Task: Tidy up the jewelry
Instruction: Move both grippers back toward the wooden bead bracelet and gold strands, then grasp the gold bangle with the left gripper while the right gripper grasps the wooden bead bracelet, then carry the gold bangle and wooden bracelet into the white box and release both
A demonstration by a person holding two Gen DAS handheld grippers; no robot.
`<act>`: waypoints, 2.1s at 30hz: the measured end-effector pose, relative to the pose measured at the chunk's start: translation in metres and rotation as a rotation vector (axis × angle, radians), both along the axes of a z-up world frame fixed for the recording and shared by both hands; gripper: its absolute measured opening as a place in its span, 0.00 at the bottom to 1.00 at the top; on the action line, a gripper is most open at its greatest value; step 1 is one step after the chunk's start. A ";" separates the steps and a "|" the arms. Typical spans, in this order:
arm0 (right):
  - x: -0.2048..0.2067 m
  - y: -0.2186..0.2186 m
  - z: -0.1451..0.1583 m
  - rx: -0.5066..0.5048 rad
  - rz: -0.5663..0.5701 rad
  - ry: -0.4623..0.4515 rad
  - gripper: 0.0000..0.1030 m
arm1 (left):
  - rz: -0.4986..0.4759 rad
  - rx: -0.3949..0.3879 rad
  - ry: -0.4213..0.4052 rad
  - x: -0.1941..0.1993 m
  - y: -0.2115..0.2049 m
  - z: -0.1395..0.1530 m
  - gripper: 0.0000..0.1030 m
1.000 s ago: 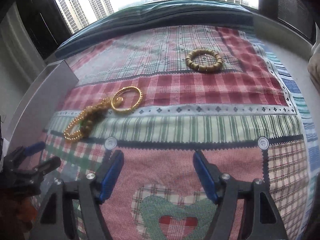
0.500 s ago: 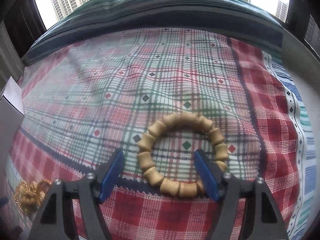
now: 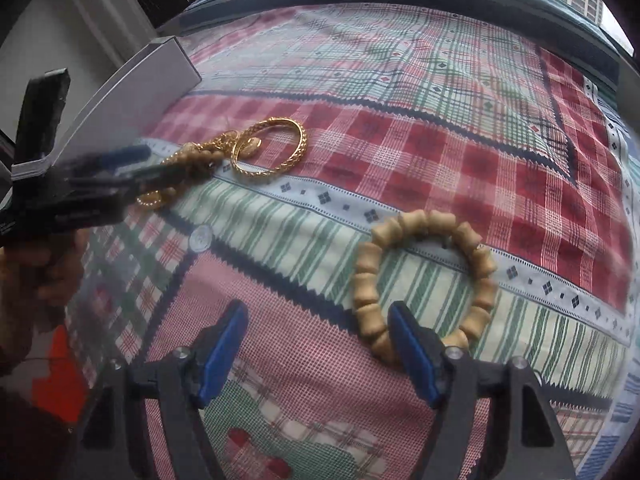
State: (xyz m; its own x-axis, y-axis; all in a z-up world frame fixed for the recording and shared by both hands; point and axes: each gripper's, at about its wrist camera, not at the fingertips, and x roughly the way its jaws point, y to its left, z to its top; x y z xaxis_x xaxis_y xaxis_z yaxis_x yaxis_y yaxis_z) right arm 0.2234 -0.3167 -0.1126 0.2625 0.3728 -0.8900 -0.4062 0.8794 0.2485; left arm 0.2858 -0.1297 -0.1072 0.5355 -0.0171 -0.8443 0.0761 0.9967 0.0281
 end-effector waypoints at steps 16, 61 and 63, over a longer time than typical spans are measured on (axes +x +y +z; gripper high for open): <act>-0.094 -0.016 0.032 0.101 -0.205 -0.169 0.73 | -0.185 0.161 0.090 -0.107 0.022 -0.020 0.96; -0.055 0.029 0.090 0.170 -0.135 -0.123 0.14 | -0.142 -0.209 -0.015 -0.167 0.122 0.082 0.03; -0.055 0.045 0.097 0.219 -0.117 -0.121 0.14 | -0.113 -0.208 -0.026 -0.175 0.144 0.090 0.03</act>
State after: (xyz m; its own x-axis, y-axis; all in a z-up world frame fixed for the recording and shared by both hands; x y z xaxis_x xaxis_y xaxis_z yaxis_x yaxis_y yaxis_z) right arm 0.1681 -0.2714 -0.0153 0.4149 0.5136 -0.7511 -0.3436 0.8528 0.3933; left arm 0.1105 0.0145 -0.0172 0.5418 -0.2500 -0.8025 0.1894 0.9665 -0.1732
